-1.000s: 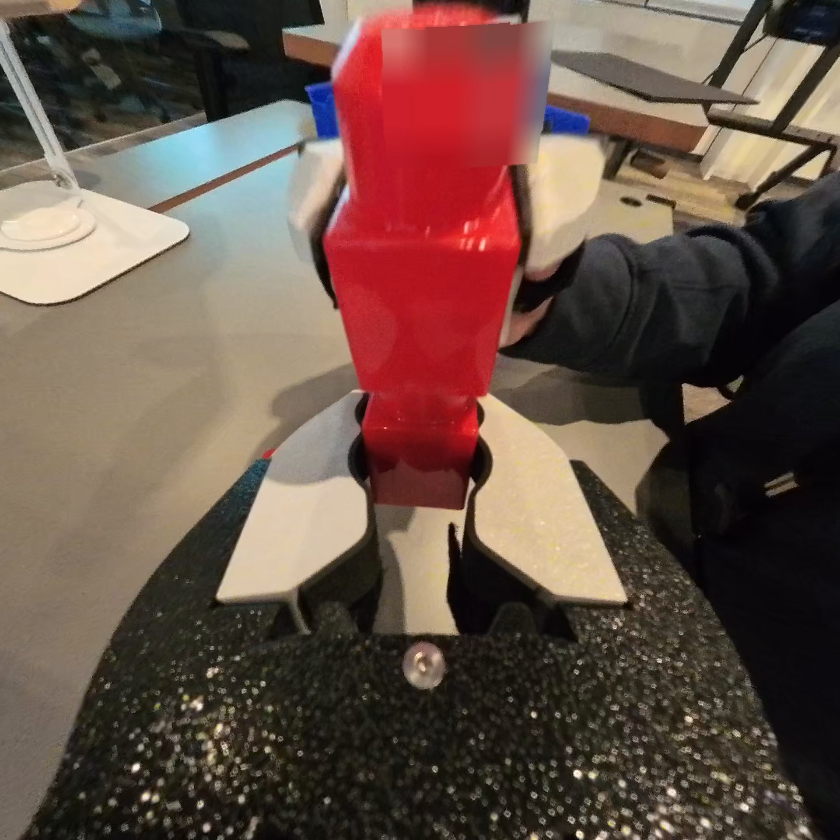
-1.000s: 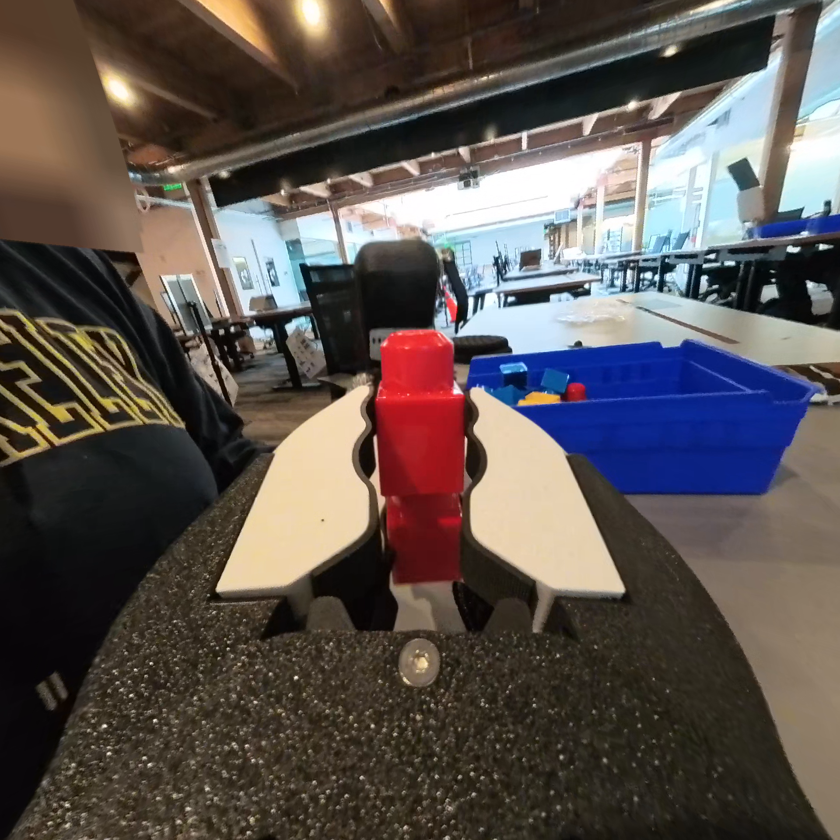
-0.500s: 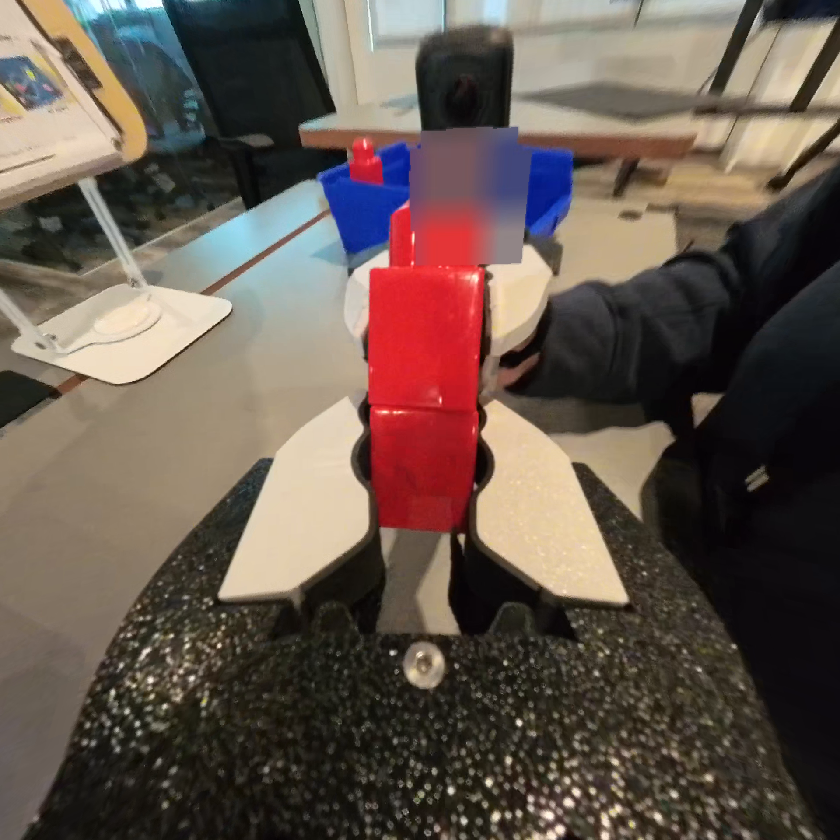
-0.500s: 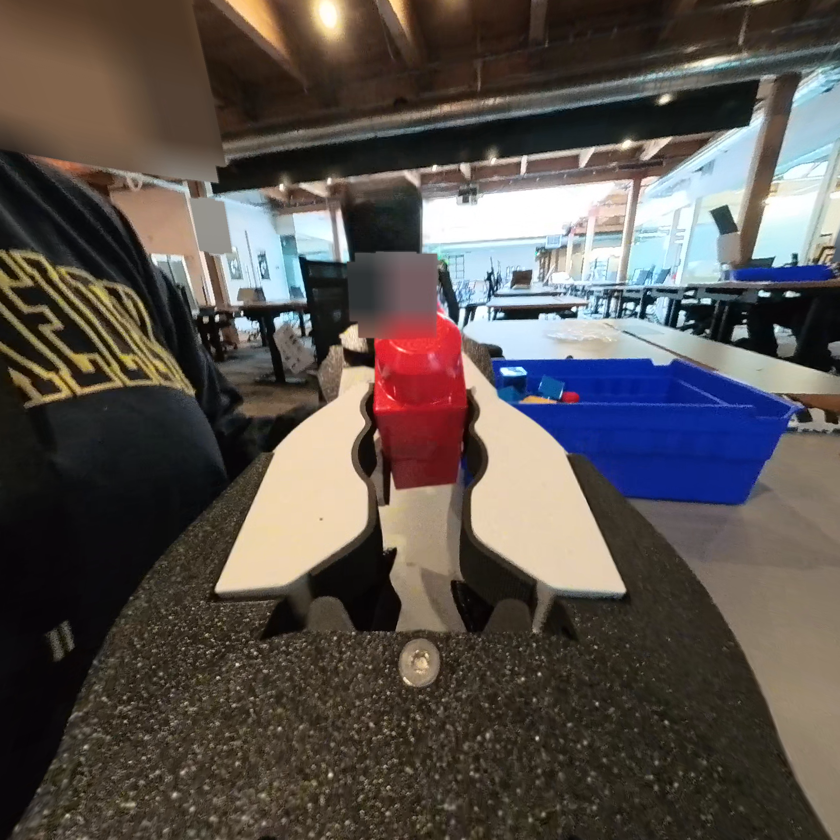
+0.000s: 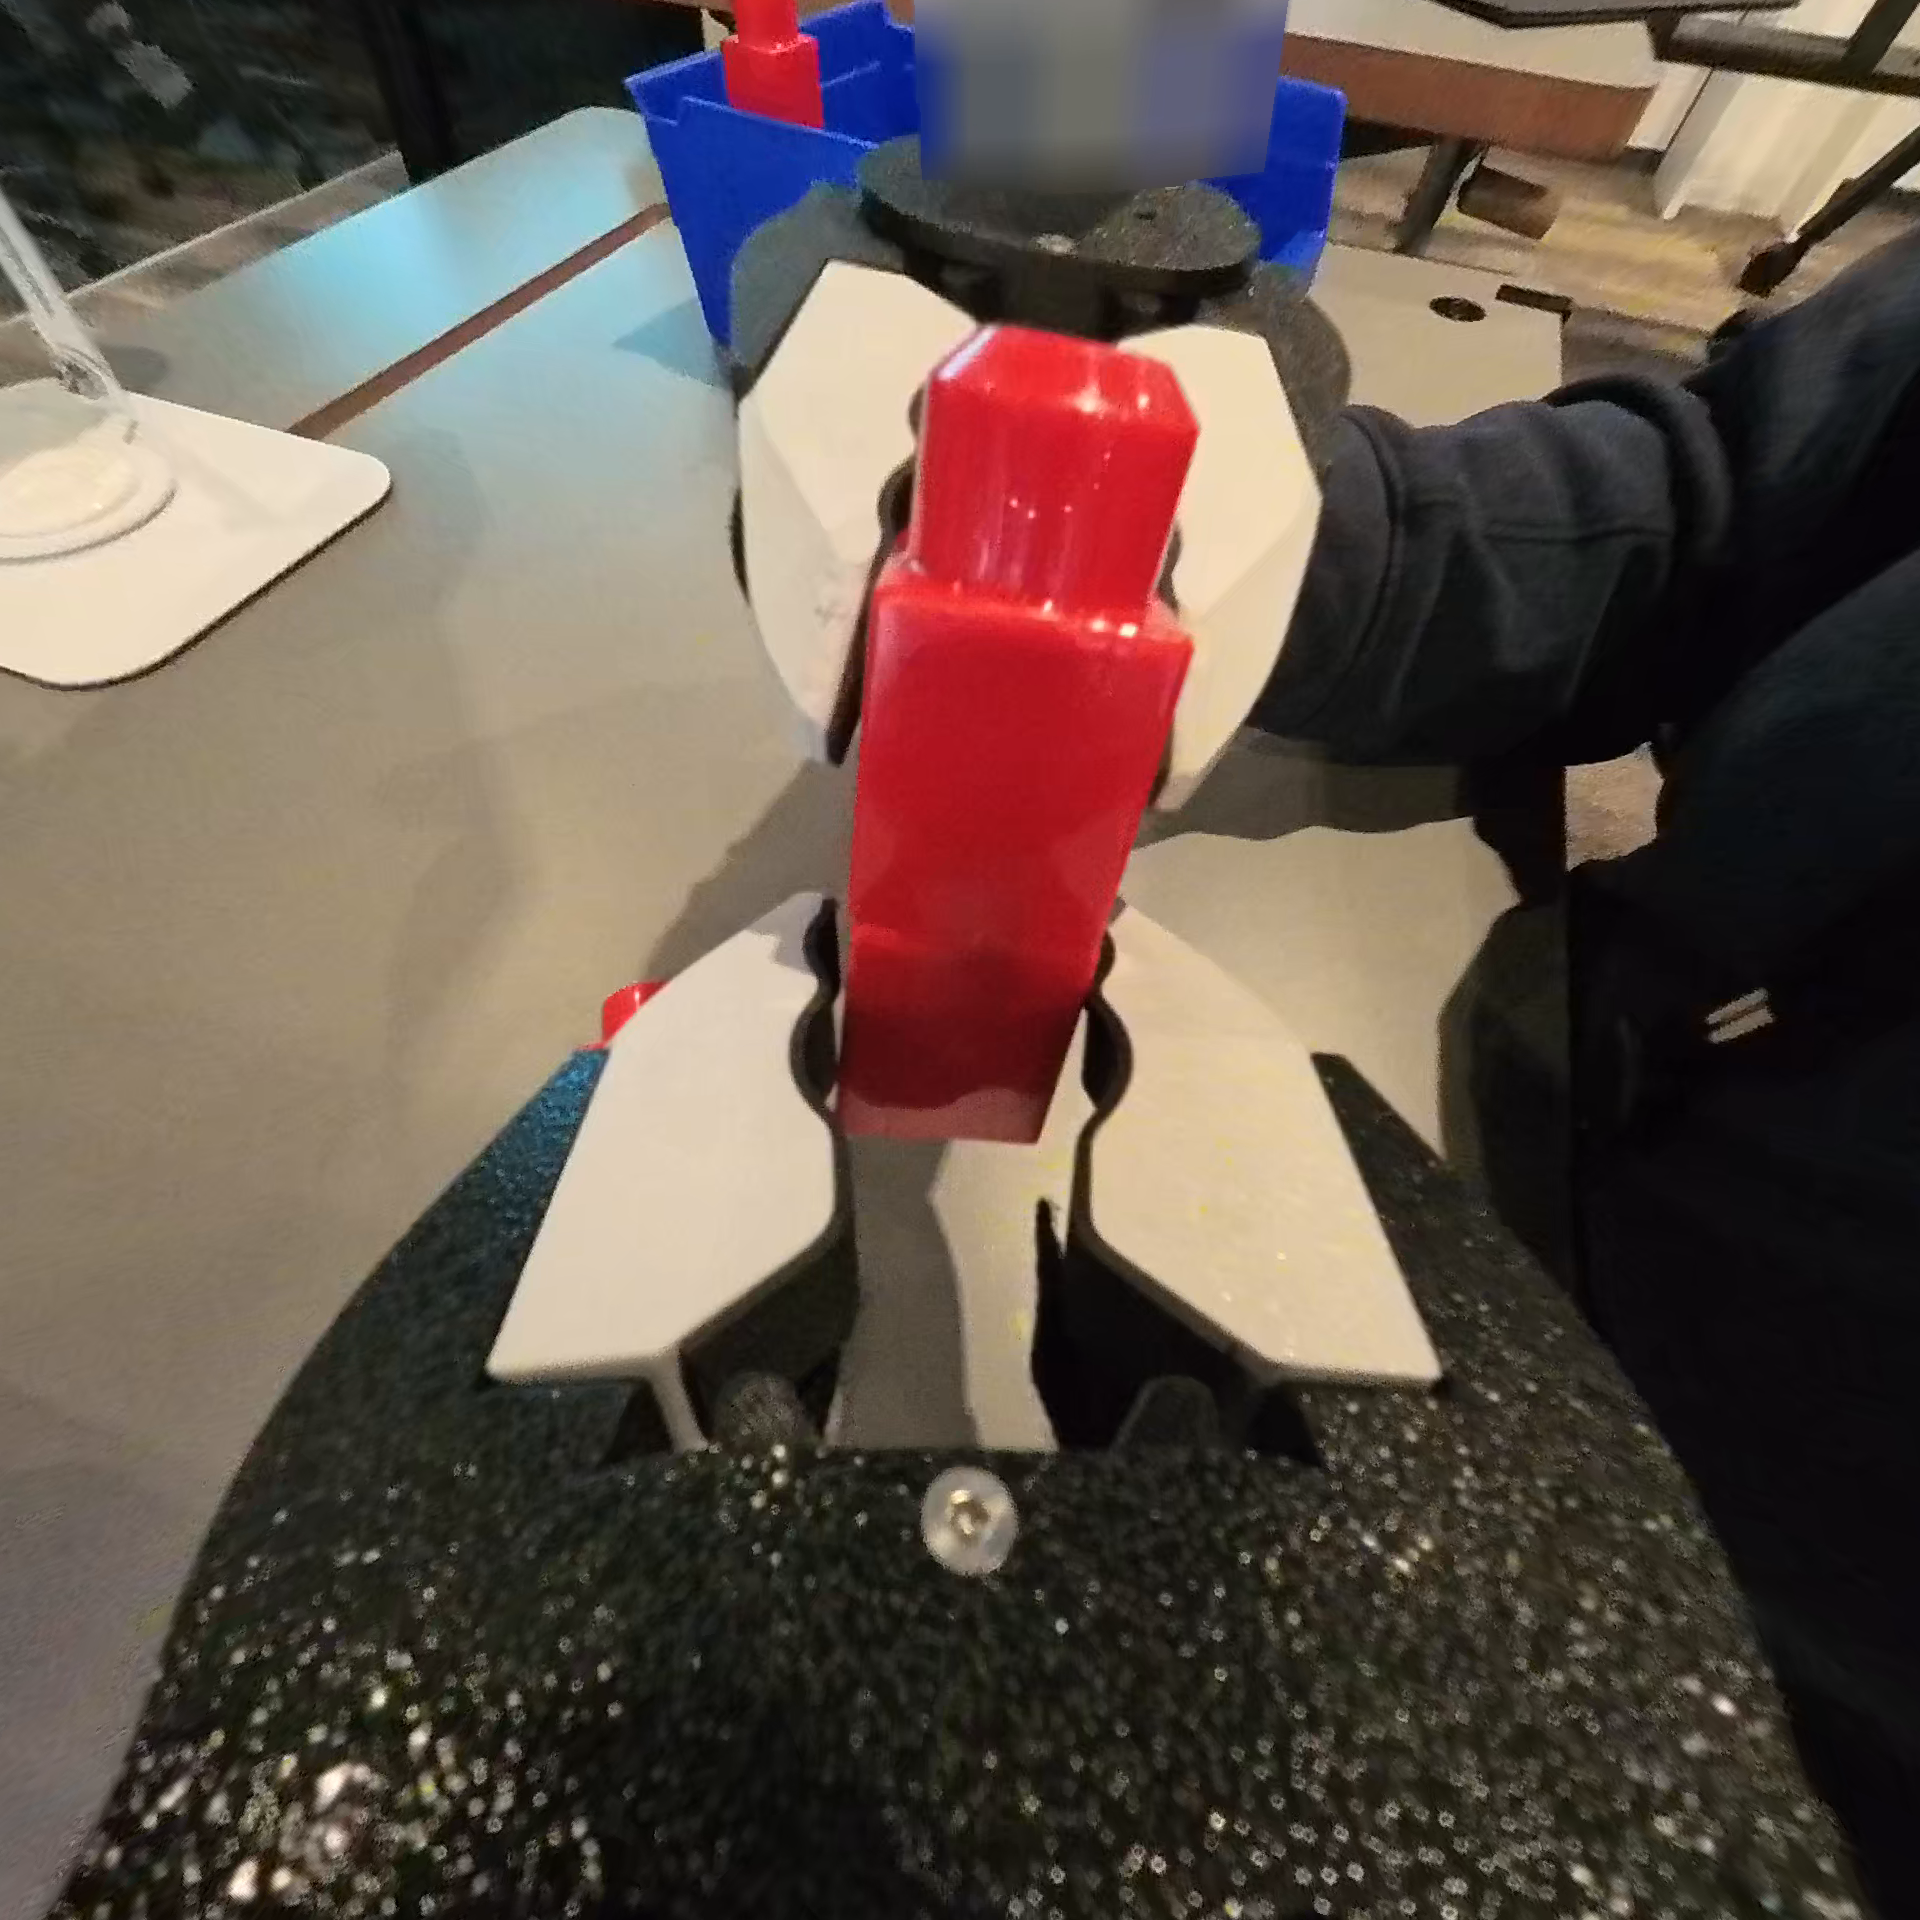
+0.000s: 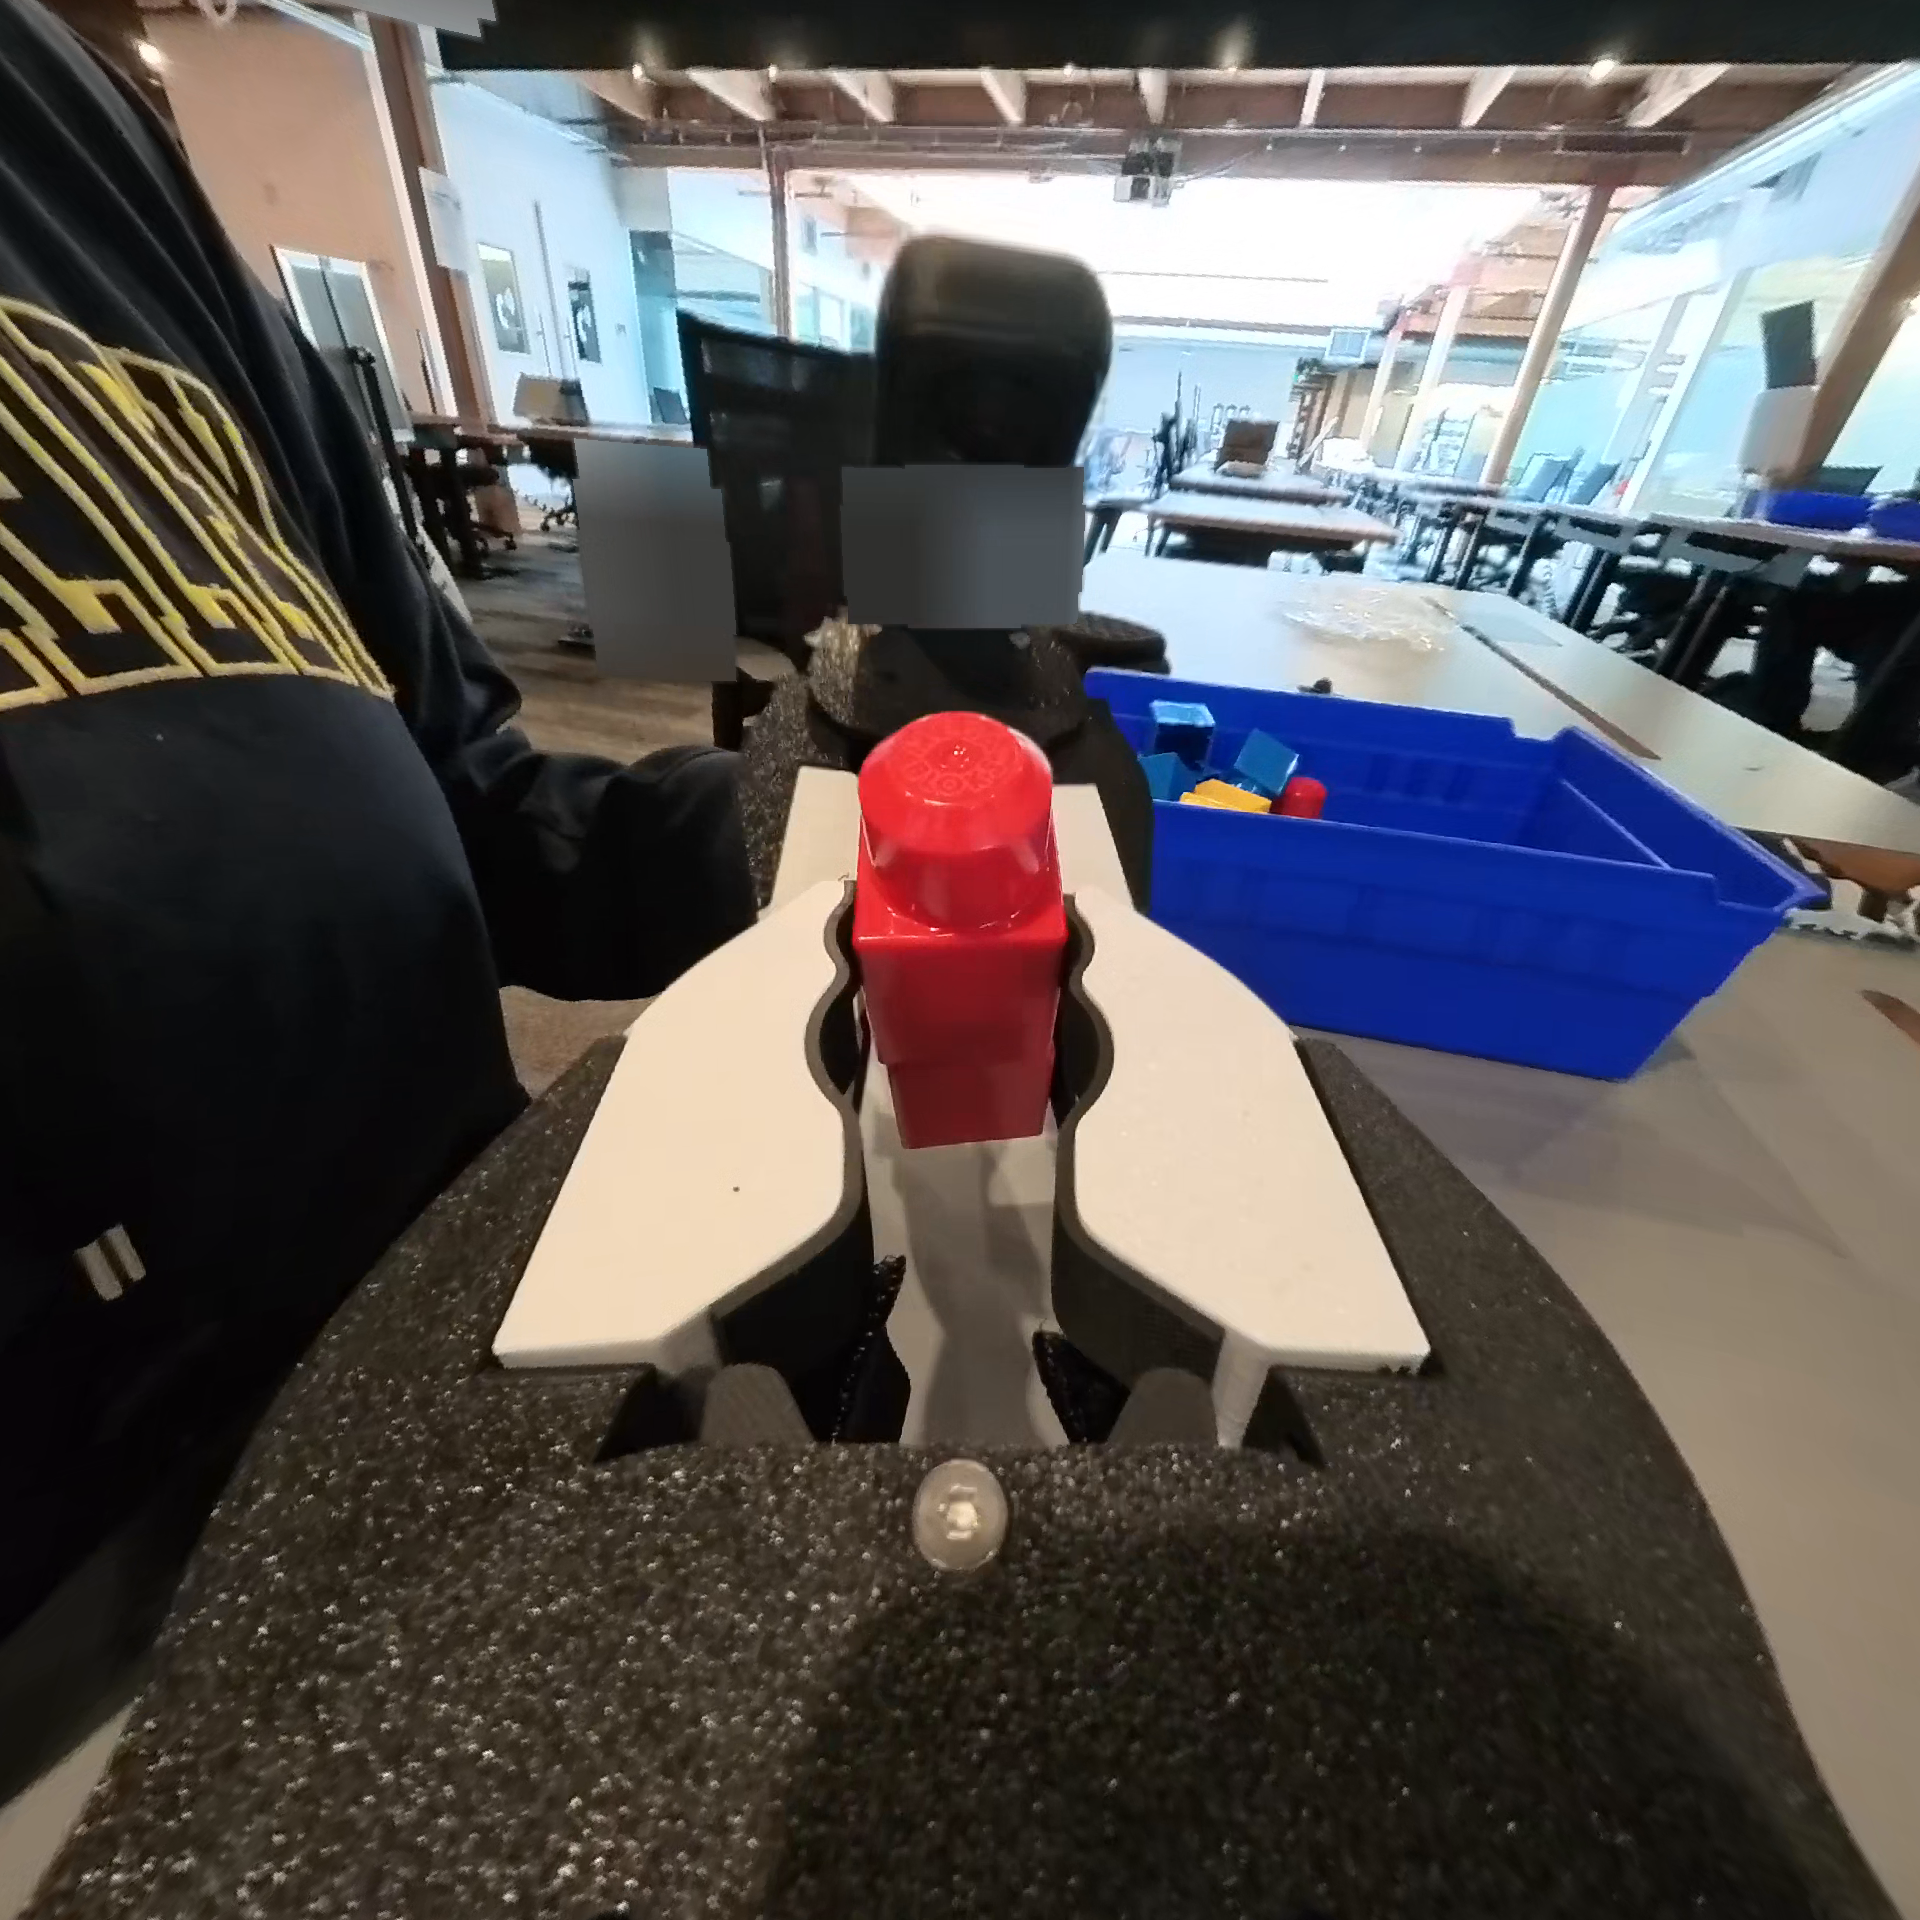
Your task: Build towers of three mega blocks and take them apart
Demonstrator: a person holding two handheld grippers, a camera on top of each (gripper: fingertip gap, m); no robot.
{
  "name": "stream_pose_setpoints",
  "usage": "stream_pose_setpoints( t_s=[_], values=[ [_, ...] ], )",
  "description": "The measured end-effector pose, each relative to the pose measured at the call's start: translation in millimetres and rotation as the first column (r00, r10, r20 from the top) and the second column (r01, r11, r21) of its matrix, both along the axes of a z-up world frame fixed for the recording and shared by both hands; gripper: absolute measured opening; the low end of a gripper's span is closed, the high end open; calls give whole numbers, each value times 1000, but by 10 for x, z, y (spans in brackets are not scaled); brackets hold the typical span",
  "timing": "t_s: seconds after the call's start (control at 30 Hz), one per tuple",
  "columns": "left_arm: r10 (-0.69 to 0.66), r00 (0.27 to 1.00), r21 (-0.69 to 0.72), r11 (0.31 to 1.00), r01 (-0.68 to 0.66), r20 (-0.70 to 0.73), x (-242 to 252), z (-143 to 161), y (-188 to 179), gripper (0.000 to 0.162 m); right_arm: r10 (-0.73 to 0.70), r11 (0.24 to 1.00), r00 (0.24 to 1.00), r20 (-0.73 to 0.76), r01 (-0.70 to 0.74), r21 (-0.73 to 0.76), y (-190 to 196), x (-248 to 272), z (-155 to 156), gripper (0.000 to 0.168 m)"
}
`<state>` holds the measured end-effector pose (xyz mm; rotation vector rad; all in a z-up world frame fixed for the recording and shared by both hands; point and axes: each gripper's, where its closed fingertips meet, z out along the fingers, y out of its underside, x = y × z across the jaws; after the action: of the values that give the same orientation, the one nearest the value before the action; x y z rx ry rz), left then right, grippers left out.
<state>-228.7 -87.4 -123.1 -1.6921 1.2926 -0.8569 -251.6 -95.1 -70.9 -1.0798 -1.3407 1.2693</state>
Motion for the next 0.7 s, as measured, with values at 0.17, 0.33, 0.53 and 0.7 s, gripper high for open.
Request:
stream_pose_setpoints(
  t_s=[0.17, 0.33, 0.53, 0.7],
  values=[
    [2, 1000, -17, 1000, -1, 31, -37, 14, 10, 40, -1, 1000, 999, -40, 0, -17, 17, 42, 80, 36],
    [-15, 1000, 58, 998, 14, 8, -36, 9, -9, 37, 44, 999, 999, -3, -43, 7, -14, 43, 66, 36],
    [-4, 1000, 34, 999, 3, 21, -70, -20, -17, 36, 81, 997, 992, 92, -80, -9, 27, 27, -7, 37],
    [181, 978, 35, 982, -185, 99, -489, -12, 25, 36, -123, 992, 936, 331, 114, 47, 618, 228, -474, 61]
  ],
)
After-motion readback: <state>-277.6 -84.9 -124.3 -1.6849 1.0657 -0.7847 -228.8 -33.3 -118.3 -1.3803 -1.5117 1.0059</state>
